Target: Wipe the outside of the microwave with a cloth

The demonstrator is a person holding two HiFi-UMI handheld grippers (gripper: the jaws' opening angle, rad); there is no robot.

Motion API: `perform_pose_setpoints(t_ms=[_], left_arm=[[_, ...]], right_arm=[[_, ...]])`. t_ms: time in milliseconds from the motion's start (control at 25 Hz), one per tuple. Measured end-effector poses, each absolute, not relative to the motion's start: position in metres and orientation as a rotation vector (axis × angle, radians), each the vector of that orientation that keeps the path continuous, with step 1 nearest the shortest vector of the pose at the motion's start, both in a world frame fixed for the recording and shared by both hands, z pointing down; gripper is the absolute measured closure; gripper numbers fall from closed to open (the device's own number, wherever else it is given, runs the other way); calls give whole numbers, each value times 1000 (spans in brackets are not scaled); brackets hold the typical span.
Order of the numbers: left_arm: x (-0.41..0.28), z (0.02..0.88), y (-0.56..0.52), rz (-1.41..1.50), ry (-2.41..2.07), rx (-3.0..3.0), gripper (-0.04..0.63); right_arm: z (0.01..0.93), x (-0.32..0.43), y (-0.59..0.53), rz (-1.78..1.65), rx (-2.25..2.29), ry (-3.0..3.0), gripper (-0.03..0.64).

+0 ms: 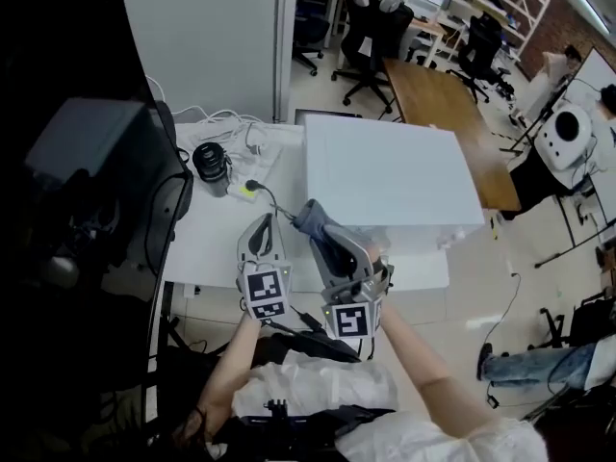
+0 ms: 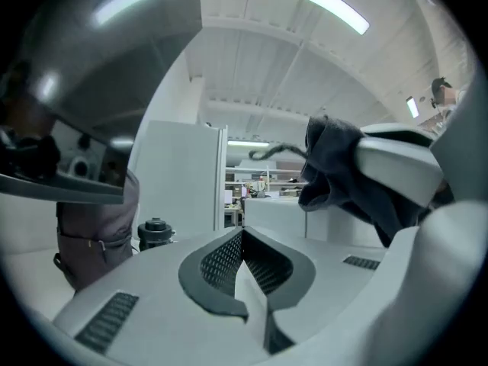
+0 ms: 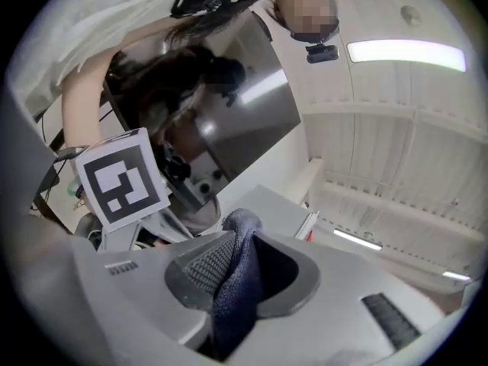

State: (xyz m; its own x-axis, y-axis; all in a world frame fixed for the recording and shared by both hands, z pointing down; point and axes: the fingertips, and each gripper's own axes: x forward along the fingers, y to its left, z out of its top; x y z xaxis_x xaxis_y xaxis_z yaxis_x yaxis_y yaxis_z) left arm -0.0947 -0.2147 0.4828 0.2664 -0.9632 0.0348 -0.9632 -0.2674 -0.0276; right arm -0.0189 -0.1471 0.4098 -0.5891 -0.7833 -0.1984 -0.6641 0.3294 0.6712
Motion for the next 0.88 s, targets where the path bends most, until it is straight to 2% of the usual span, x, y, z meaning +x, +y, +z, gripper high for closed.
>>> perform_pose_setpoints(t_ms=[200,560,880], left_arm=[[-63,461,-204,-46,1813,-2515,594],[-47,445,-203,-24,1838,-2458,594],[-22,416,-204,58,1897,-2388,594]], right_arm=[[413,0,-159,-907,1440,-2448,517],[420,16,-181,-799,1446,-2461,515],[417,113,-191,-491,1578,-2455,515]])
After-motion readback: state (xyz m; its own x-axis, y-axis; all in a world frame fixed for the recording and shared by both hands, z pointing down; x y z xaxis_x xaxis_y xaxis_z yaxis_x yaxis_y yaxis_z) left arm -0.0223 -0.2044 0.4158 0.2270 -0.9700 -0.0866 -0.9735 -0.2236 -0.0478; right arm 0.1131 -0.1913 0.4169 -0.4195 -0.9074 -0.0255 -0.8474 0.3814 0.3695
